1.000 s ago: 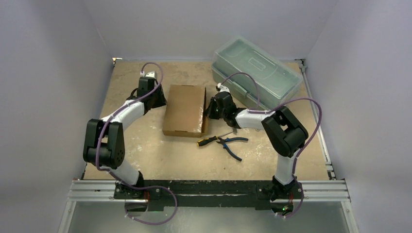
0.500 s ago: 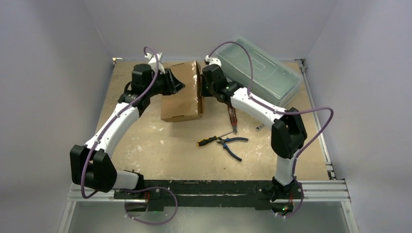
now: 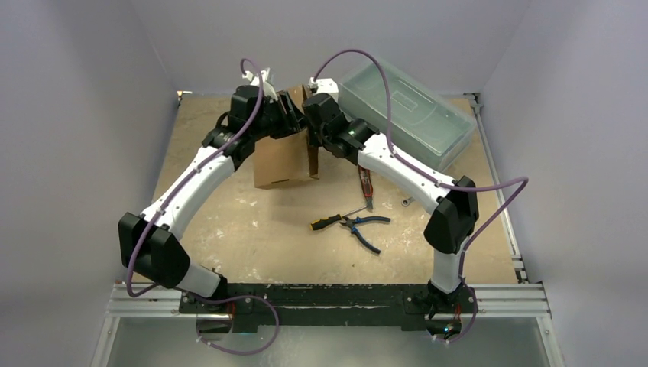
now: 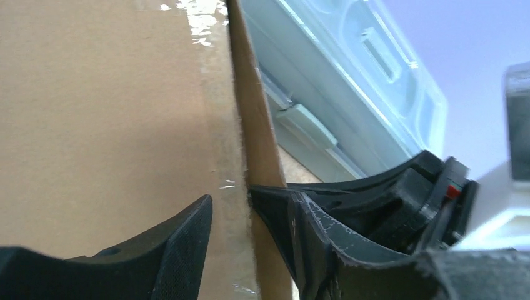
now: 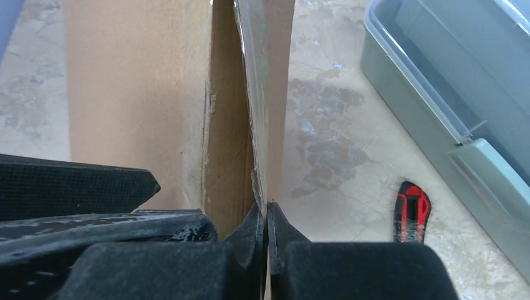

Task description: Unpack the express box

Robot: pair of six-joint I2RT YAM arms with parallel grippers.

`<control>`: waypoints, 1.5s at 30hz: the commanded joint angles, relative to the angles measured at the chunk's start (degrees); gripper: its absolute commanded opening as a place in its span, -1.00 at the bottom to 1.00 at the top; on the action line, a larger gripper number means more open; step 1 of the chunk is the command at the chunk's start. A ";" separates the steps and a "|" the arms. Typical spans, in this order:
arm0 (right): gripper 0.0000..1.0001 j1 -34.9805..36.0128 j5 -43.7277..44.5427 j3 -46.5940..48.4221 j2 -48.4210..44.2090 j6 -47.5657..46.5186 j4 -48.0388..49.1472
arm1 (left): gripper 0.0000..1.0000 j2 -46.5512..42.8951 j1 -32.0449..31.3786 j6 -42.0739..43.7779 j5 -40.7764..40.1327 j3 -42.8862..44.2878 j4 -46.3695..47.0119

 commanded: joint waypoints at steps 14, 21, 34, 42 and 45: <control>-1.00 2.19 5.81 1.10 -5.79 0.38 3.13 | -0.02 6.49 -6.55 9.34 -28.07 6.10 -5.70; -1.00 2.08 13.85 1.74 -6.07 2.02 -0.37 | -0.02 4.00 -2.68 12.33 -29.75 -0.38 -4.84; -1.00 1.65 4.69 -1.97 -6.25 -2.63 5.71 | 0.07 -1.02 2.68 13.81 -12.24 -5.10 -2.55; -1.00 1.73 5.99 0.56 -5.41 -7.67 4.59 | 0.14 -4.48 3.82 15.05 -9.58 -6.26 -5.17; -1.00 1.70 5.70 1.44 -4.99 -10.18 5.07 | 0.15 -5.19 4.69 15.55 -9.72 -8.40 -5.94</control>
